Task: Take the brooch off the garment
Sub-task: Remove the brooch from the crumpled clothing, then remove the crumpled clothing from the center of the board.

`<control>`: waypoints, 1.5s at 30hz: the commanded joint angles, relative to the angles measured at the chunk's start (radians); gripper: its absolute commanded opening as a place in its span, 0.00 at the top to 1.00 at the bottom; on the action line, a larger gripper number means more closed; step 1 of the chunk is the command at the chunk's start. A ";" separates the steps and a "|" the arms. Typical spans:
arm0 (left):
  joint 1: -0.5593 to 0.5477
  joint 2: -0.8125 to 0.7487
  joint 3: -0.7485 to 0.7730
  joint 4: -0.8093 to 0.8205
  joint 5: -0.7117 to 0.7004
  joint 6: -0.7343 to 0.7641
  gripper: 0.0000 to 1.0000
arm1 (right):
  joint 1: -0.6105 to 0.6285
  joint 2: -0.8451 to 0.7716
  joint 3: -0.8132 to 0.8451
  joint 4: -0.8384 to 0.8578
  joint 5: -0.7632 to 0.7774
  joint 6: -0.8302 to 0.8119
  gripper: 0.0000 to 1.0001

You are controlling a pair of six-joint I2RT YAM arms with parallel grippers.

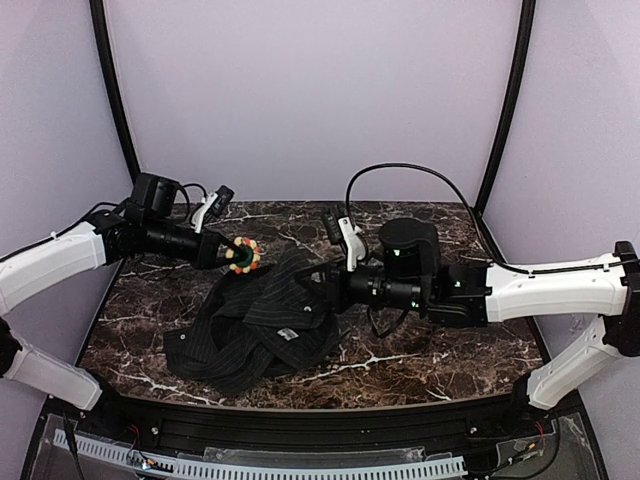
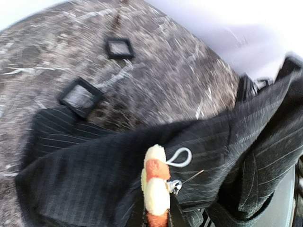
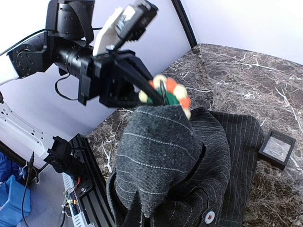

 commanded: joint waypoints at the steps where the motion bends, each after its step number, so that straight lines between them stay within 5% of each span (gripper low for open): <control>1: 0.086 -0.135 0.012 0.099 -0.001 -0.152 0.99 | 0.030 0.036 -0.013 0.020 -0.030 0.036 1.00; 13: 0.168 -0.276 -0.034 0.176 0.053 -0.337 0.99 | 0.099 0.358 0.101 0.013 -0.096 0.123 1.00; 20: 0.170 -0.312 -0.080 0.168 0.058 -0.343 0.99 | 0.075 0.273 0.098 -0.162 0.117 0.118 0.32; 24: 0.173 -0.322 -0.092 0.169 0.066 -0.343 0.99 | 0.045 0.219 0.048 -0.188 0.150 0.126 0.15; 27: 0.174 -0.326 -0.097 0.171 0.073 -0.344 0.99 | 0.032 0.245 0.047 -0.212 0.131 0.126 0.16; 36: 0.175 -0.349 -0.090 0.137 0.086 -0.335 0.99 | 0.033 0.462 0.128 -0.138 -0.010 0.110 0.45; 45: 0.175 -0.370 -0.084 0.094 0.092 -0.334 0.99 | 0.053 0.758 0.425 -0.023 -0.158 0.032 0.43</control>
